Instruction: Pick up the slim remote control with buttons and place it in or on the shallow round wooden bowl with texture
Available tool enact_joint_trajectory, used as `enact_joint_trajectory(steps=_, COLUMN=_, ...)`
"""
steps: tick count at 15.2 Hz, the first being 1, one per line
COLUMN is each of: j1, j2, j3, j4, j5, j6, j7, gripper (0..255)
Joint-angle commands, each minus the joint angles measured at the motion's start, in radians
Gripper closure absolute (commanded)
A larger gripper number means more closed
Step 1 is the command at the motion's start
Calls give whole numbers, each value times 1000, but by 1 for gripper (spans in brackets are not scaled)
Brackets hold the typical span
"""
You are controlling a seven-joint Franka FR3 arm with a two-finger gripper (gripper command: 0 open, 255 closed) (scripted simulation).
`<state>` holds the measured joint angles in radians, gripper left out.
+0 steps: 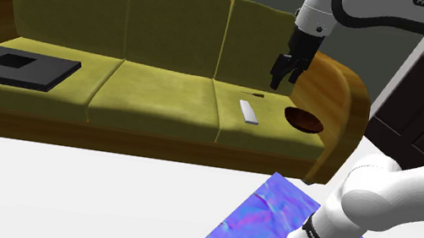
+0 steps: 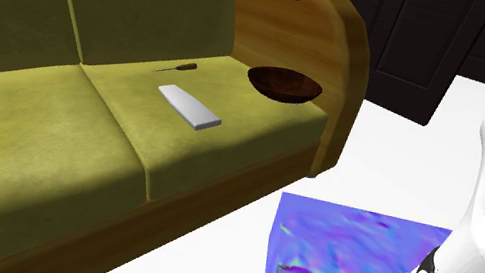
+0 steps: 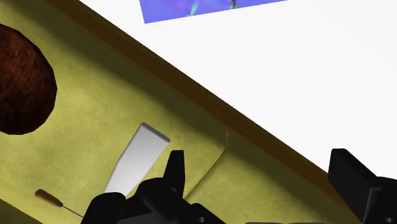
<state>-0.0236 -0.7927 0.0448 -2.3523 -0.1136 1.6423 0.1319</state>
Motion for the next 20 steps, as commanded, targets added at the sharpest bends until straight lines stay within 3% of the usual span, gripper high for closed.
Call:
enact_joint_trajectory(steps=1, j1=0, j2=0, j3=0, j4=0, j5=0, j6=0, j7=0, gripper=0)
enact_joint_trajectory(steps=10, j1=-85, j2=263, j3=-88, j4=21, j5=-15, j6=222, j7=57, gripper=0)
enact_joint_trajectory(steps=20, j1=-157, j2=591, j3=-188, j4=134, j5=19, j6=412, j7=94, gripper=0)
